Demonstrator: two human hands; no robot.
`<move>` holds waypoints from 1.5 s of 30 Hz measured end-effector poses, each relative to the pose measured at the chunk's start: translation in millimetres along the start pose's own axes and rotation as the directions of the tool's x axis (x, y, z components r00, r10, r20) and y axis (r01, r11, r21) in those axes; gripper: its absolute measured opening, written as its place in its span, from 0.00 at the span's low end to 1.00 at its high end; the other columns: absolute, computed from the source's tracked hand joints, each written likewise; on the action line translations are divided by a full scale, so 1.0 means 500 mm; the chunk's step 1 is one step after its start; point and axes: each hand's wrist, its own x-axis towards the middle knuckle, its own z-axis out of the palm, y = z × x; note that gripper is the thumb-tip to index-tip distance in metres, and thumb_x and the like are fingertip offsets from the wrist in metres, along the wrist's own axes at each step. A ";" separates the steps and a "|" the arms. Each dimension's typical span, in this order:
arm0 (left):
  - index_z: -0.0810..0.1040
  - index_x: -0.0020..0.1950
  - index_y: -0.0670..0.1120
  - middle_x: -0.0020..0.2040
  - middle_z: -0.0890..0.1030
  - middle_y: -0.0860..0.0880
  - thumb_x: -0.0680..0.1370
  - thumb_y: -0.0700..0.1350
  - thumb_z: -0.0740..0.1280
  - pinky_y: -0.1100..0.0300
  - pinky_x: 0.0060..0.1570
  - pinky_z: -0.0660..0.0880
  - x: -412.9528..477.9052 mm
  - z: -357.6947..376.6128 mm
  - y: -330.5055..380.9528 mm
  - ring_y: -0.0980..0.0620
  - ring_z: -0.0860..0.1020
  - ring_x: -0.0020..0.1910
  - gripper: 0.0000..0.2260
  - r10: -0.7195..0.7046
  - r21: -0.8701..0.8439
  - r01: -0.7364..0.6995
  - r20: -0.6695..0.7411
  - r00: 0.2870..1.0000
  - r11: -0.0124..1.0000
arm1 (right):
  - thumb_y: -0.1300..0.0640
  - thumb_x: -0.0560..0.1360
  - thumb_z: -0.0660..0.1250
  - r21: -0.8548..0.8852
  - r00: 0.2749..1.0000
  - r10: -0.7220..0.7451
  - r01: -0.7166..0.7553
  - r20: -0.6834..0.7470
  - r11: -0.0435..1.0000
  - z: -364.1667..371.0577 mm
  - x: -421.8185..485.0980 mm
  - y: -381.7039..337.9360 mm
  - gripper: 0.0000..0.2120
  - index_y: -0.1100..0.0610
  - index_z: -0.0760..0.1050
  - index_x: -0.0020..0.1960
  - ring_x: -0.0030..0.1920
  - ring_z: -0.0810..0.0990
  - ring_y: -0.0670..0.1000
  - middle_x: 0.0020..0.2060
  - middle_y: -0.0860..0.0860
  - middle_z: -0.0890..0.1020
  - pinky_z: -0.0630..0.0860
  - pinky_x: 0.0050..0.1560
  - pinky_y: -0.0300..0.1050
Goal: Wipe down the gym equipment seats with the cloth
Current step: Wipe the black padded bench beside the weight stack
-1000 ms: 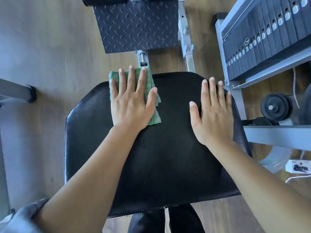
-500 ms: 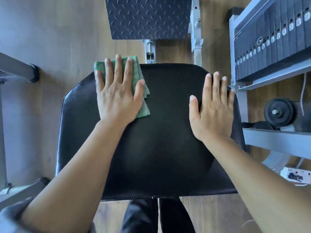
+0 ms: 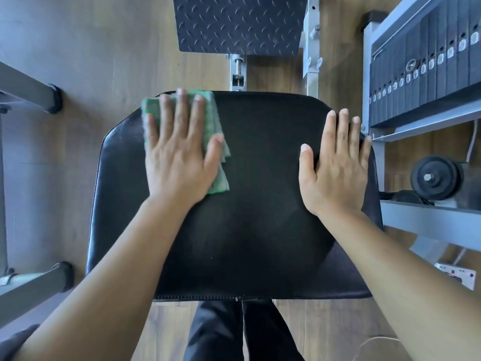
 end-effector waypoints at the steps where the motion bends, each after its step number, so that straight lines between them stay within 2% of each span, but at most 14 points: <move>1: 0.51 0.79 0.49 0.79 0.50 0.46 0.79 0.59 0.47 0.45 0.75 0.43 -0.019 0.001 0.003 0.45 0.47 0.78 0.29 0.089 0.011 -0.089 0.015 0.996 0.996 | 0.44 0.79 0.43 0.000 1.000 0.000 0.000 -0.001 1.000 0.000 0.000 0.000 0.32 0.58 0.47 0.79 0.78 0.47 0.56 0.78 0.55 0.50 0.45 0.76 0.56; 4: 0.52 0.79 0.50 0.79 0.51 0.48 0.80 0.59 0.47 0.46 0.75 0.46 -0.075 -0.003 -0.039 0.48 0.47 0.78 0.29 0.230 0.036 -0.231 0.037 0.972 0.972 | 0.44 0.79 0.43 -0.004 1.000 -0.003 0.003 0.007 1.000 0.000 0.001 0.001 0.32 0.58 0.47 0.79 0.78 0.46 0.55 0.78 0.55 0.50 0.45 0.76 0.56; 9: 0.50 0.79 0.51 0.79 0.49 0.48 0.78 0.60 0.46 0.48 0.75 0.42 -0.053 -0.020 -0.102 0.47 0.45 0.78 0.30 -0.074 0.012 0.074 0.009 0.997 0.997 | 0.44 0.79 0.43 0.013 1.000 -0.005 0.005 -0.002 1.000 -0.001 0.003 0.002 0.32 0.58 0.47 0.79 0.78 0.46 0.56 0.78 0.55 0.50 0.44 0.76 0.56; 11: 0.50 0.79 0.49 0.79 0.49 0.47 0.78 0.59 0.45 0.46 0.75 0.42 -0.020 -0.015 -0.073 0.46 0.45 0.78 0.31 -0.125 0.003 0.125 -0.009 0.992 0.992 | 0.44 0.79 0.43 0.018 1.000 -0.007 0.007 0.002 1.000 -0.001 0.003 0.002 0.32 0.58 0.47 0.79 0.78 0.46 0.55 0.78 0.55 0.50 0.43 0.76 0.56; 17: 0.51 0.79 0.50 0.79 0.50 0.48 0.80 0.60 0.46 0.46 0.75 0.45 -0.084 -0.005 -0.067 0.48 0.47 0.78 0.29 0.201 0.039 -0.202 0.039 0.979 0.979 | 0.43 0.78 0.42 0.040 0.999 -0.025 0.024 0.030 0.999 -0.005 0.004 0.007 0.33 0.59 0.44 0.78 0.78 0.44 0.56 0.78 0.56 0.47 0.41 0.76 0.56; 21: 0.51 0.79 0.52 0.79 0.50 0.50 0.79 0.60 0.47 0.50 0.75 0.43 -0.100 -0.026 -0.158 0.49 0.46 0.78 0.29 -0.007 0.009 0.007 0.007 1.000 1.000 | 0.44 0.79 0.44 0.104 0.997 -0.071 0.072 -0.008 0.992 -0.028 -0.011 -0.018 0.32 0.60 0.46 0.78 0.78 0.46 0.56 0.78 0.57 0.48 0.41 0.76 0.54; 24: 0.50 0.79 0.51 0.79 0.49 0.49 0.78 0.59 0.46 0.49 0.75 0.43 -0.040 -0.025 -0.146 0.47 0.45 0.78 0.30 -0.161 -0.028 0.161 0.000 0.987 0.987 | 0.45 0.80 0.45 0.142 0.975 -0.221 0.216 0.017 0.966 -0.027 -0.020 -0.062 0.31 0.59 0.47 0.79 0.78 0.46 0.56 0.78 0.56 0.49 0.42 0.76 0.53; 26: 0.50 0.79 0.50 0.79 0.50 0.48 0.78 0.59 0.46 0.47 0.75 0.43 -0.005 -0.018 -0.106 0.46 0.46 0.78 0.30 -0.105 0.001 0.105 -0.005 0.994 0.994 | 0.44 0.80 0.43 0.142 0.948 -0.312 0.301 0.062 0.943 -0.017 -0.020 -0.085 0.31 0.58 0.47 0.79 0.78 0.46 0.55 0.78 0.55 0.49 0.42 0.76 0.52; 31: 0.51 0.79 0.50 0.79 0.50 0.49 0.80 0.59 0.46 0.47 0.75 0.44 -0.039 -0.012 -0.103 0.48 0.46 0.78 0.29 0.251 0.029 -0.252 0.036 0.967 0.967 | 0.44 0.81 0.41 0.088 0.929 -0.359 0.352 0.085 0.932 0.000 -0.020 -0.093 0.30 0.57 0.49 0.79 0.78 0.47 0.55 0.78 0.54 0.51 0.45 0.77 0.54; 33: 0.52 0.79 0.51 0.79 0.50 0.49 0.79 0.59 0.48 0.48 0.75 0.45 -0.061 -0.019 -0.140 0.49 0.47 0.78 0.29 0.245 0.028 -0.246 0.035 0.969 0.969 | 0.44 0.81 0.42 0.088 0.931 -0.354 0.347 0.086 0.934 0.000 -0.021 -0.095 0.30 0.57 0.49 0.79 0.78 0.48 0.55 0.78 0.54 0.51 0.45 0.77 0.54; 38: 0.50 0.79 0.51 0.79 0.51 0.49 0.79 0.60 0.46 0.48 0.75 0.43 0.024 -0.014 -0.115 0.47 0.47 0.78 0.30 -0.012 0.023 0.012 0.001 1.000 1.000 | 0.44 0.81 0.42 0.088 0.933 -0.346 0.338 0.096 0.937 -0.003 -0.021 -0.100 0.30 0.57 0.49 0.79 0.78 0.48 0.54 0.78 0.53 0.51 0.45 0.77 0.53; 40: 0.52 0.79 0.50 0.79 0.52 0.48 0.79 0.59 0.47 0.47 0.75 0.44 0.049 -0.008 -0.061 0.46 0.48 0.78 0.29 0.057 0.016 -0.057 -0.001 0.998 0.998 | 0.44 0.80 0.42 0.084 0.935 -0.341 0.333 0.100 0.939 -0.004 -0.018 -0.099 0.30 0.56 0.49 0.79 0.78 0.47 0.54 0.78 0.53 0.51 0.45 0.77 0.54; 42: 0.52 0.79 0.50 0.79 0.52 0.48 0.79 0.58 0.48 0.46 0.75 0.44 0.033 -0.003 -0.031 0.46 0.47 0.78 0.29 0.219 0.018 -0.219 0.024 0.975 0.975 | 0.44 0.80 0.42 0.086 0.933 -0.344 0.336 0.107 0.938 -0.005 -0.018 -0.099 0.30 0.56 0.48 0.79 0.78 0.47 0.53 0.78 0.53 0.50 0.46 0.77 0.54; 45: 0.53 0.78 0.50 0.79 0.51 0.49 0.80 0.58 0.49 0.45 0.75 0.47 -0.028 -0.011 -0.061 0.49 0.47 0.78 0.28 0.388 0.021 -0.390 0.061 0.920 0.921 | 0.44 0.80 0.42 0.095 0.931 -0.346 0.337 0.112 0.937 -0.006 -0.017 -0.098 0.30 0.56 0.47 0.79 0.78 0.46 0.53 0.78 0.52 0.50 0.45 0.77 0.54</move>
